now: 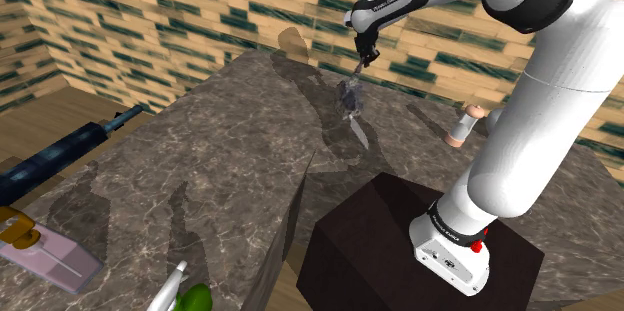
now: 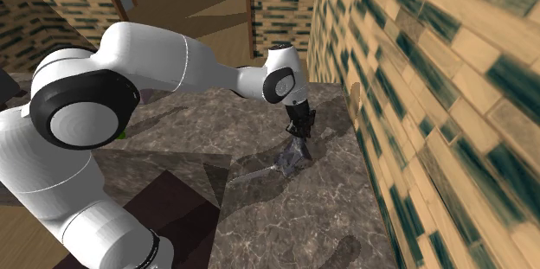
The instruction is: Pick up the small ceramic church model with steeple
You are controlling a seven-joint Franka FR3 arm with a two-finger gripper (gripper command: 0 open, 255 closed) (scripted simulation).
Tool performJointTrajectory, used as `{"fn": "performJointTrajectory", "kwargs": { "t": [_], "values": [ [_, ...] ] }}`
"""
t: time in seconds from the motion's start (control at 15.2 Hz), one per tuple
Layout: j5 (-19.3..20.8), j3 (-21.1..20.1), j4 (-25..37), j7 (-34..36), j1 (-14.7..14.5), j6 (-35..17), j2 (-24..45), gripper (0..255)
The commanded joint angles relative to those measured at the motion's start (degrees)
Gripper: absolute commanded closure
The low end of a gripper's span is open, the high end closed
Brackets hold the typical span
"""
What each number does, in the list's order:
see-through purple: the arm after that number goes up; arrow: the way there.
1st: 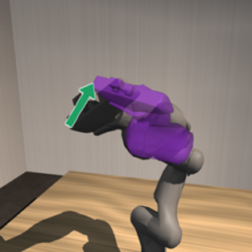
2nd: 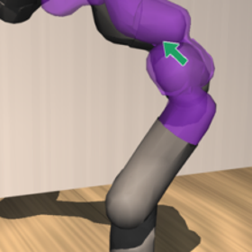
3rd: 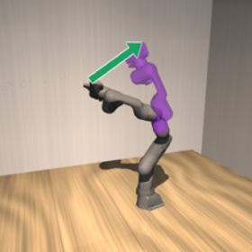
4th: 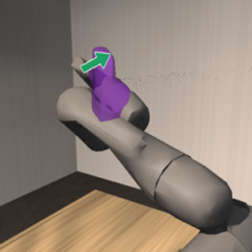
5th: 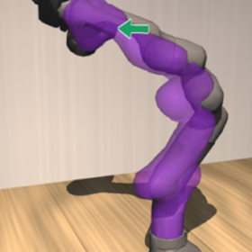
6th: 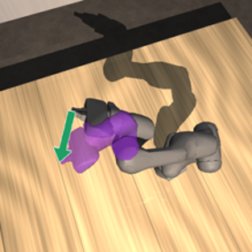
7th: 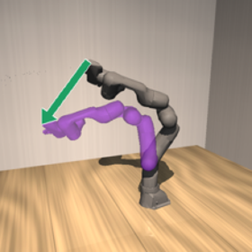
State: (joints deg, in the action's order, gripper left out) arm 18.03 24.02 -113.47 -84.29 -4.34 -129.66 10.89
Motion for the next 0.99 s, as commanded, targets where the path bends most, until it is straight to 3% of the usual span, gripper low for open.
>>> {"fn": "performJointTrajectory", "kwargs": {
  "t": [0.0, 0.2, 0.92],
  "values": [
    [-0.02, -0.03, -0.06, 0.03, -0.02, 0.01, 0.07, 255],
    [-0.04, 0.02, -0.10, -0.10, 0.07, -0.07, 0.08, 255],
    [-0.06, -0.05, 4.47, -1.86, -0.42, 7.55, -3.31, 255]
  ]
}}
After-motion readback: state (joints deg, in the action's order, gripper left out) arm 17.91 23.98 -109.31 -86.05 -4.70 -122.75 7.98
